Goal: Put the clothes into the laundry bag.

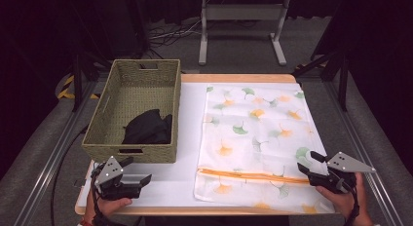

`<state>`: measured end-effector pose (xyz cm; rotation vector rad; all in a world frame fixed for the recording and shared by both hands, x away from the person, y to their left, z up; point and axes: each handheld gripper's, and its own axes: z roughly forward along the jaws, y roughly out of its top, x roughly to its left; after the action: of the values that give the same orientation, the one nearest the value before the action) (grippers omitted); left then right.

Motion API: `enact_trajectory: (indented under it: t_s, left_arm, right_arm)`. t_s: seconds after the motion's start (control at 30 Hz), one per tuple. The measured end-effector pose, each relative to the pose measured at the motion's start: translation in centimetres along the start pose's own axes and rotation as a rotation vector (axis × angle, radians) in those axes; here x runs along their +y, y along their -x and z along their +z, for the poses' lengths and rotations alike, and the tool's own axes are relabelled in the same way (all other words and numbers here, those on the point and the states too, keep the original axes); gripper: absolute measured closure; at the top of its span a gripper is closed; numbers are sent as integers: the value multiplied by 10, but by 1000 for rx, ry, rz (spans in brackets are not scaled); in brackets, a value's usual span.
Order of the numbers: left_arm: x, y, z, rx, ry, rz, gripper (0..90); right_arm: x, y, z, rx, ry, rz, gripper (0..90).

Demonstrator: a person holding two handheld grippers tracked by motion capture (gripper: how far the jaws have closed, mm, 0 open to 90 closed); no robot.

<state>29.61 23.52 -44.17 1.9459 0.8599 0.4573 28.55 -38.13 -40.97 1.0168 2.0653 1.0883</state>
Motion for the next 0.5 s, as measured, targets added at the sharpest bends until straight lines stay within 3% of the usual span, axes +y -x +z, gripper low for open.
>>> enact_trajectory:
  t_s: [0.27, 0.5]
  left_arm:
    - [0, 7, 3, 15, -28, 23, 115]
    - [0, 7, -5, 47, 21, 13, 141]
  right_arm:
    - [3, -1, 5, 38, 9, 16, 389]
    - [7, -10, 8, 51, -6, -19, 356]
